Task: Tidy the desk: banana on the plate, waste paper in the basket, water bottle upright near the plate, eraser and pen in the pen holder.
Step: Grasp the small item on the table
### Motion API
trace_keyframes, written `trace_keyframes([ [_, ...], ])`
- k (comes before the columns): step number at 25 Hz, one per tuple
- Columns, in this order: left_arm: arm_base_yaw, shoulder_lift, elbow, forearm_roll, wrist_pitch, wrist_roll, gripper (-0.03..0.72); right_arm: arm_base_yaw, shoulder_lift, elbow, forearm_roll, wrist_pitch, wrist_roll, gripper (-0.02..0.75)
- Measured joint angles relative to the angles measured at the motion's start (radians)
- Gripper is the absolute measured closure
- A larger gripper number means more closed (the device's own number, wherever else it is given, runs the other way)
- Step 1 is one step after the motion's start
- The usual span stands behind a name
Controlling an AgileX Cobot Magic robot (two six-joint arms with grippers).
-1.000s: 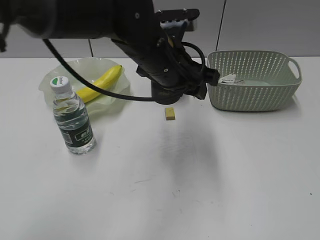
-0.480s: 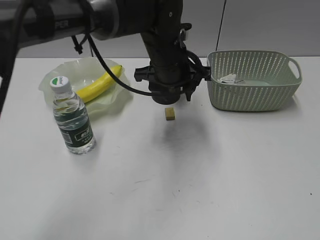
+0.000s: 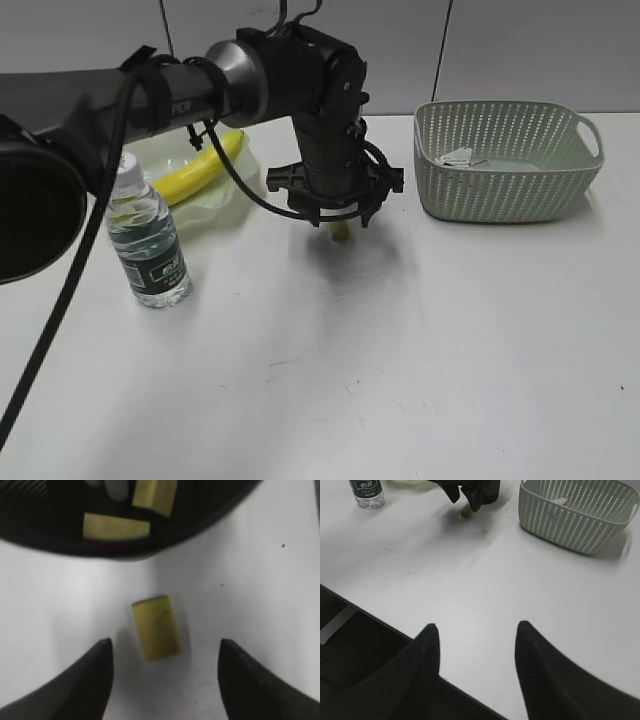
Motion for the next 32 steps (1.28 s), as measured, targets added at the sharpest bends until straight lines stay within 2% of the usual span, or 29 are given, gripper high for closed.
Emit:
trace_keyframes([
  [13, 0.001, 0.056, -0.011, 0.070, -0.086, -0.004, 0.210, 0.000, 0.000, 0.000, -0.001, 0.000, 0.000, 0.344],
  [19, 0.002, 0.067, -0.014, 0.085, -0.076, -0.004, 0.307, 0.000, 0.000, 0.000, -0.001, 0.000, 0.000, 0.344],
  [23, 0.002, 0.074, -0.027, 0.105, -0.052, 0.004, 0.494, 0.000, 0.000, 0.000, -0.001, 0.000, 0.000, 0.344],
  [32, -0.025, 0.078, -0.156, 0.134, 0.031, 0.012, 0.502, 0.000, 0.000, 0.000, -0.001, 0.000, -0.001, 0.344],
])
